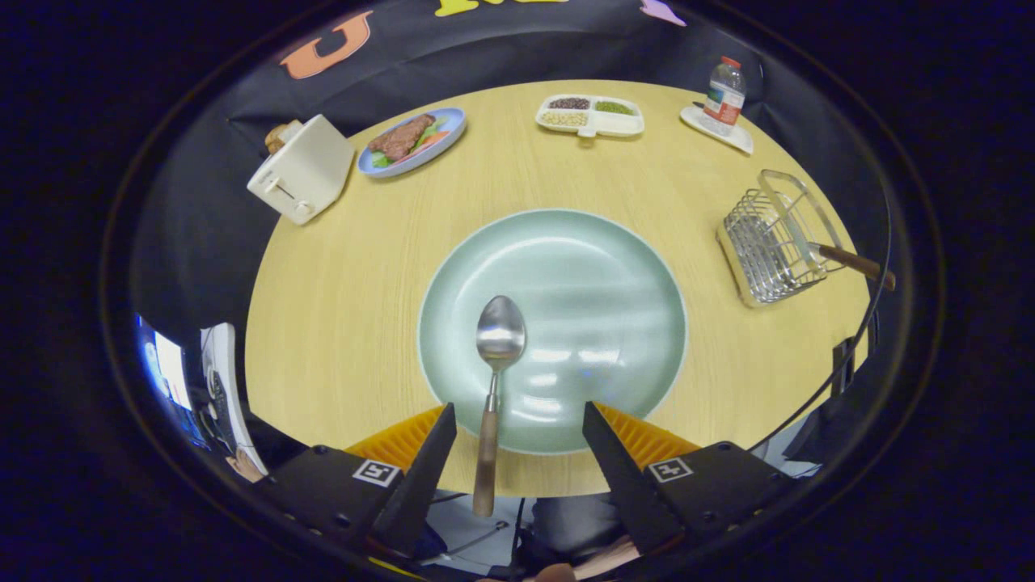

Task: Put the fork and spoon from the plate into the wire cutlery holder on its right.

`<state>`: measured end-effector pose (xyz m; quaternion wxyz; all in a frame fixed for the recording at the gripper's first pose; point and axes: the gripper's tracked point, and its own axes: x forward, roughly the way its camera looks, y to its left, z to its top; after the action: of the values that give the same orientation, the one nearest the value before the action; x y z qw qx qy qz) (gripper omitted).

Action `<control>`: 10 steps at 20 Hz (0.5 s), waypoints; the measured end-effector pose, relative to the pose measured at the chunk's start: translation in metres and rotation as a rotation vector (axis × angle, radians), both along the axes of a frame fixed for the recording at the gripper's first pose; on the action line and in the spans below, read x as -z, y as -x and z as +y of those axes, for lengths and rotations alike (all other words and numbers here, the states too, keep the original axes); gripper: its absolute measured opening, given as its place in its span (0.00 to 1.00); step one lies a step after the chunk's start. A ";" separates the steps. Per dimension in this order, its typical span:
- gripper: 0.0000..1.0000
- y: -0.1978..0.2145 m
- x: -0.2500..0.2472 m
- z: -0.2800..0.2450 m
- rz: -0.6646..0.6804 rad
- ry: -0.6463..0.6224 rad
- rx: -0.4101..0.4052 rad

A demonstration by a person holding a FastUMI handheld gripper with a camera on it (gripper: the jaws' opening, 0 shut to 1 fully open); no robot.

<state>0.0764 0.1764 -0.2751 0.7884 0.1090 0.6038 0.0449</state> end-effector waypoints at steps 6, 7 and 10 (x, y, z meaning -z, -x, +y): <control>0.75 -0.003 0.009 0.009 0.020 -0.018 -0.012; 0.71 -0.004 0.010 0.008 0.019 -0.007 -0.021; 0.54 -0.004 0.018 0.008 0.032 0.015 -0.033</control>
<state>0.0799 0.1840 -0.2934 0.7785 0.0937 0.6184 0.0517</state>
